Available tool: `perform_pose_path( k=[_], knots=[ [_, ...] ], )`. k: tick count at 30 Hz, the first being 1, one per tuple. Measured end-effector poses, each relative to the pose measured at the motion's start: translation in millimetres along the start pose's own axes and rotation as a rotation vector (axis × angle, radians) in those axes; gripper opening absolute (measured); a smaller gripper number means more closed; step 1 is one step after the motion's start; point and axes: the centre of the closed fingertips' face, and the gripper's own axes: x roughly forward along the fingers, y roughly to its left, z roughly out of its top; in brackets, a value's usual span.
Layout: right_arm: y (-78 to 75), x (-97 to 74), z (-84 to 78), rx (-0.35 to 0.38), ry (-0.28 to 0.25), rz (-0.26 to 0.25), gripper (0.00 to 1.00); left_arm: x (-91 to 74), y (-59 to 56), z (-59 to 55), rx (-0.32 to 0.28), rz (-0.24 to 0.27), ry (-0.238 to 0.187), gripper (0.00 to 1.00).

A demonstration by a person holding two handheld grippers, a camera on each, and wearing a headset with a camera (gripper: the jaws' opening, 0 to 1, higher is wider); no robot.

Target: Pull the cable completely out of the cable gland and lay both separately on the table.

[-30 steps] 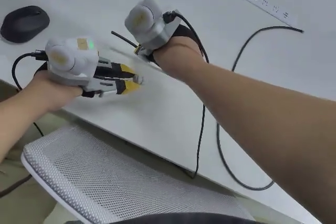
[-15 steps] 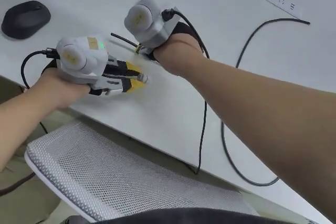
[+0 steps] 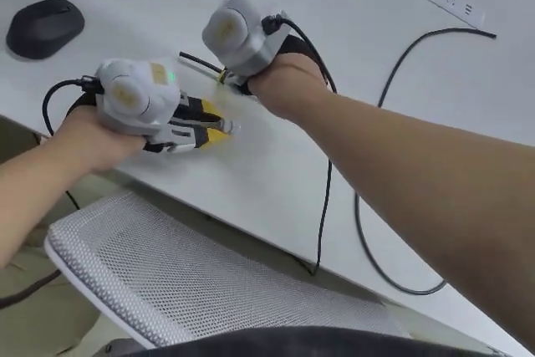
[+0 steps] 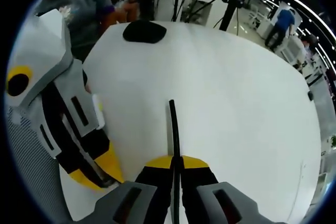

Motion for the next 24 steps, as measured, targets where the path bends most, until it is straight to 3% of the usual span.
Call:
perform_pose_path(
  k=[11,17,22,24],
  knots=[
    [-3.6,-0.8,-1.0,-0.015,0.016,-0.032,0.05,0.9,-1.3,-4.9,0.066,0.012,0.060,0.16],
    [-9.9,-3.3,-5.0,-0.014,0.024,-0.071,0.09,-0.2,-1.0,-5.5,0.065,0.024,0.072,0.20],
    [-18.8,-13.4,-6.5,0.038,-0.009,-0.103,0.14,-2.6,-0.7,-4.5,0.070,0.032,0.069,0.23],
    [-23.4,-22.2,-1.9,0.064,-0.057,-0.123,0.14,-4.0,-0.6,-5.6,0.073,0.038,0.077,0.26]
  ],
)
